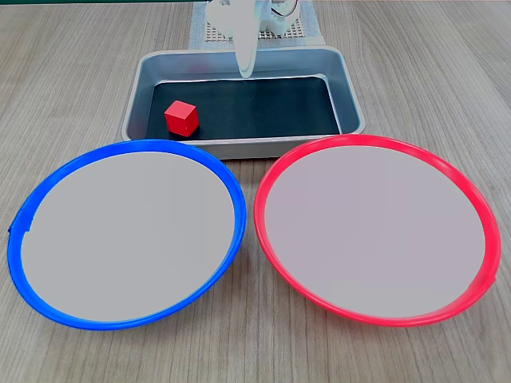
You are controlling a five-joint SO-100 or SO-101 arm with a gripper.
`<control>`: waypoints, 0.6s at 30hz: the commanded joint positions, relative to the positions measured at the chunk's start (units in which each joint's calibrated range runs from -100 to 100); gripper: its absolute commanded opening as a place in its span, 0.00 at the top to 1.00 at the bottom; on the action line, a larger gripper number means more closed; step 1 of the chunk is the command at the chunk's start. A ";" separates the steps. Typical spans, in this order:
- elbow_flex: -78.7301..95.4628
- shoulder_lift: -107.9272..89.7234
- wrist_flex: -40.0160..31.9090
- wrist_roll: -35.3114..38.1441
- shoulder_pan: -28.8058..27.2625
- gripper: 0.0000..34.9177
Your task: Move a red block from tray to red dish
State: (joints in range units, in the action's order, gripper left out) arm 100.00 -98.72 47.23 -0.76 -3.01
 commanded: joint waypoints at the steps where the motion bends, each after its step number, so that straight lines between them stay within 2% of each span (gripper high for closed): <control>1: 0.00 -0.08 0.36 -2.15 -3.53 0.99; 3: -0.46 2.90 -1.70 -5.71 -4.00 1.00; 5: -4.73 7.68 -1.95 -5.81 -4.66 1.00; 11: -31.86 37.53 3.99 -6.06 -11.16 1.00; 14: -41.42 50.92 4.49 -5.96 -14.36 0.99; 15: -43.42 54.24 4.49 -5.76 -15.20 0.94; 16: -46.24 59.19 4.65 -4.93 -16.05 0.84; 18: -48.07 63.03 4.57 -4.05 -16.71 0.73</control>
State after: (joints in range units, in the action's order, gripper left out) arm 60.44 -47.31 51.63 -6.47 -17.35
